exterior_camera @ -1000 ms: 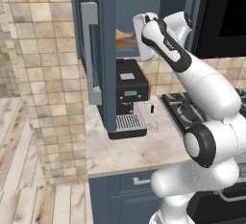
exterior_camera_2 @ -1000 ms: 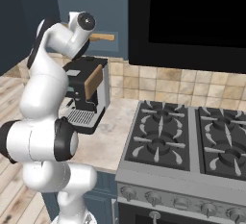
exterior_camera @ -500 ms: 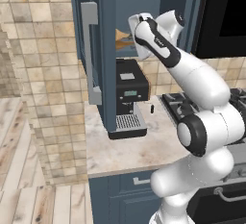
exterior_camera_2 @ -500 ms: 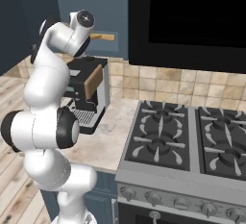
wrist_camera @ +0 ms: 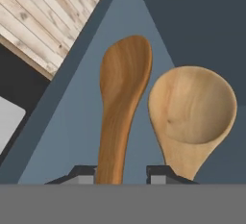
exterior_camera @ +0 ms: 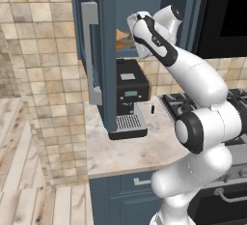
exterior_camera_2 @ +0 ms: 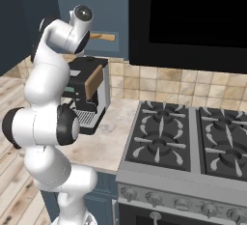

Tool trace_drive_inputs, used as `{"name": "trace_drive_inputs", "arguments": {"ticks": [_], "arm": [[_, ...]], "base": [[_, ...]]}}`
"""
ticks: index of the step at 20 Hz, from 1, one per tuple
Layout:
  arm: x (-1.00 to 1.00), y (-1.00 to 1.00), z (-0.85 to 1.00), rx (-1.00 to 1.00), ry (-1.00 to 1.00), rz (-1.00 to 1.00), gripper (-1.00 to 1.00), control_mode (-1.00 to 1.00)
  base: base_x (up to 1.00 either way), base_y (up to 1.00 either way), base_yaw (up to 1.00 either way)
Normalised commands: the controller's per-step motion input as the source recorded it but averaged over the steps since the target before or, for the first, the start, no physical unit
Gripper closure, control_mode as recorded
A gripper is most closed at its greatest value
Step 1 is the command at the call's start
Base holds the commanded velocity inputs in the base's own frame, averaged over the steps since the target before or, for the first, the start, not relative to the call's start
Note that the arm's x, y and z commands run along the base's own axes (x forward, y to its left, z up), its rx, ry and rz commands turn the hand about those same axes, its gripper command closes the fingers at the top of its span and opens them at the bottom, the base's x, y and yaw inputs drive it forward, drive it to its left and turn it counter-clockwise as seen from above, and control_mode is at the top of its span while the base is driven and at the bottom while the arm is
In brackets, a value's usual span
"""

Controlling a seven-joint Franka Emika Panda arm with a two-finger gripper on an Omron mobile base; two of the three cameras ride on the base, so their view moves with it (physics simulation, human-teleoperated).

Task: Organize the utensils by type. Pick up the wooden spoons from the counter and place them in the open cabinet. Then pick up the metallic utensils from the counter and place them in the open drawer.

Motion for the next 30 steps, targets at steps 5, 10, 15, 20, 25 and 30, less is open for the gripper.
{"name": "trace_drive_inputs", "arguments": {"ticks": [5, 10, 15, 20, 25, 30], "arm": [[0.26, -0.09, -0.01, 0.0, 0.04, -0.01, 1.0, -1.0], [0.28, -0.01, 0.03, 0.0, 0.0, -0.03, 1.0, -1.0], [0.14, 0.0, 0.1, 0.0, 0.0, -0.01, 1.0, -1.0], [0.15, -0.02, 0.0, 0.0, 0.0, 0.0, 1.0, -1.0], [0.12, -0.04, -0.02, 0.0, 0.0, 0.0, 1.0, -1.0], [0.21, -0.03, -0.01, 0.0, 0.0, -0.04, 1.0, -1.0]], "base": [[0.0, 0.0, 0.0], [0.0, 0.0, 0.0], [0.0, 0.0, 0.0], [0.0, 0.0, 0.0], [0.0, 0.0, 0.0], [0.0, 0.0, 0.0]]}}
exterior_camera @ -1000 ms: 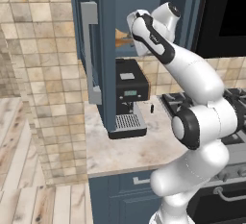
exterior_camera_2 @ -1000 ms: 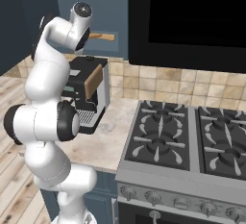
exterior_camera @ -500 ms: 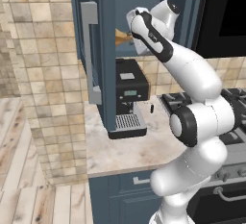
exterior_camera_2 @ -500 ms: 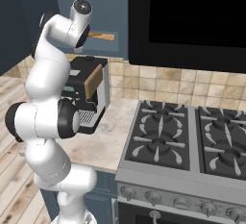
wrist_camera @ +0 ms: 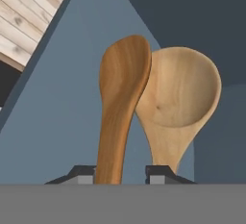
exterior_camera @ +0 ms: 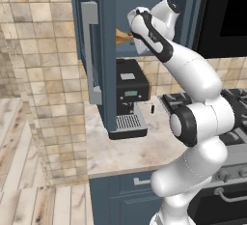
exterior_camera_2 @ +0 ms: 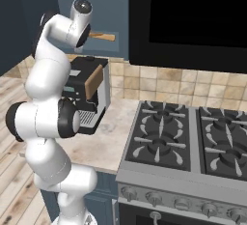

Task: Organize the utensils by type. Pick up the wooden spoons from the counter and place them in the open cabinet. Then pick up the metallic utensils from the counter and place them in the open drawer.

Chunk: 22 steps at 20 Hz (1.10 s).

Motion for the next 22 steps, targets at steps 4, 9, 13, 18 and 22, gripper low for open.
{"name": "trace_drive_inputs", "arguments": {"ticks": [4, 9, 13, 18, 22], "arm": [[0.2, 0.0, 0.0, 0.0, 0.0, -0.09, 1.0, -1.0], [0.17, 0.0, 0.0, 0.0, 0.0, -0.1, 1.0, -1.0], [0.16, -0.01, 0.0, 0.0, 0.0, -0.09, 1.0, -1.0], [0.13, -0.04, -0.04, 0.0, 0.0, -0.04, 1.0, -1.0], [0.07, -0.01, -0.12, 0.01, 0.0, 0.0, 1.0, -1.0]], "base": [[0.0, 0.0, 0.0], [0.0, 0.0, 0.0], [0.0, 0.0, 0.0], [0.0, 0.0, 0.0], [0.0, 0.0, 0.0]]}}
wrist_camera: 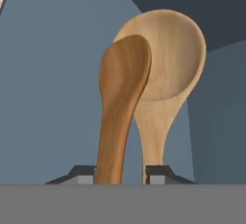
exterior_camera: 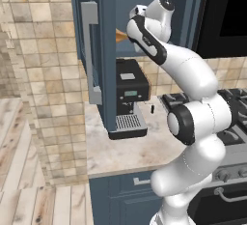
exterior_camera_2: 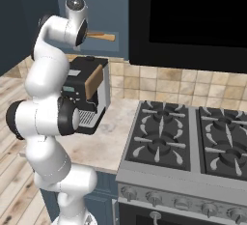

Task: Organize the utensils by type. Pick up the wooden spoons from the counter and place them in the open cabinet. Then pick up the metallic utensils from the counter and place them in the open drawer.

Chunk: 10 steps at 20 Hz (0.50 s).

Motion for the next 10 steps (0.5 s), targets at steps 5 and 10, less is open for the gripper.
{"name": "trace_drive_inputs", "arguments": {"ticks": [5, 10], "arm": [[0.0, 0.0, -0.24, 0.03, 0.0, 0.0, -1.0, -1.0], [0.0, 0.0, -0.26, 0.05, 0.0, 0.0, -1.0, -1.0]], "base": [[0.0, 0.0, 0.0], [0.0, 0.0, 0.0]]}}
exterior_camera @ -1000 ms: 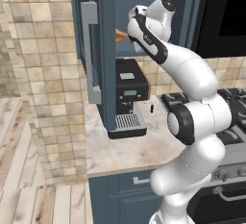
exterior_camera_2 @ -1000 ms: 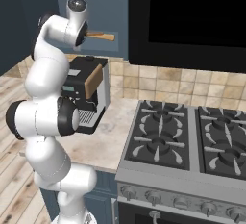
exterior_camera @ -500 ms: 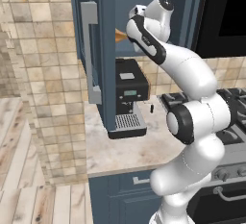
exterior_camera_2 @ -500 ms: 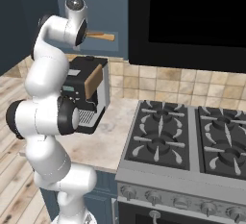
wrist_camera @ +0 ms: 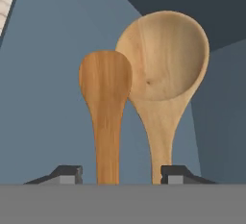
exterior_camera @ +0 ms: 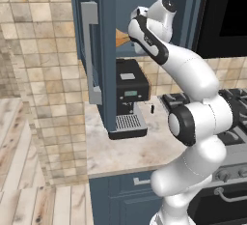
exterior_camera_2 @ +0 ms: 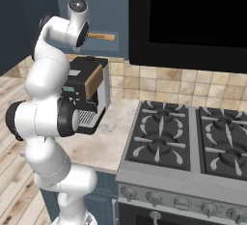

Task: Organize the utensils by type. Pick up the wooden spoons from the counter and place them in the open cabinet. Then pick up the metallic utensils from the counter and place them in the open drawer.

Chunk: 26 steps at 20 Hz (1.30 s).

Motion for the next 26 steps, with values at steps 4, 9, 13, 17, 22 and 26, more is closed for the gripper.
{"name": "trace_drive_inputs", "arguments": {"ticks": [4, 9, 13, 17, 22, 26], "arm": [[0.01, 0.0, -0.25, 0.04, 0.0, 0.0, -1.0, -1.0], [0.03, -0.02, -0.22, 0.03, 0.0, 0.0, -1.0, -1.0], [0.03, -0.01, -0.05, 0.0, 0.0, 0.0, -1.0, -1.0], [-0.24, 0.0, 0.0, 0.0, 0.0, 0.0, -1.0, -1.0], [-0.22, 0.0, -0.04, 0.01, 0.0, 0.0, -1.0, -1.0], [-0.14, 0.0, 0.0, 0.0, 0.0, 0.0, -1.0, -1.0]], "base": [[0.0, 0.0, 0.0], [0.0, 0.0, 0.0], [0.0, 0.0, 0.0], [0.0, 0.0, 0.0], [0.0, 0.0, 0.0], [0.0, 0.0, 0.0]]}}
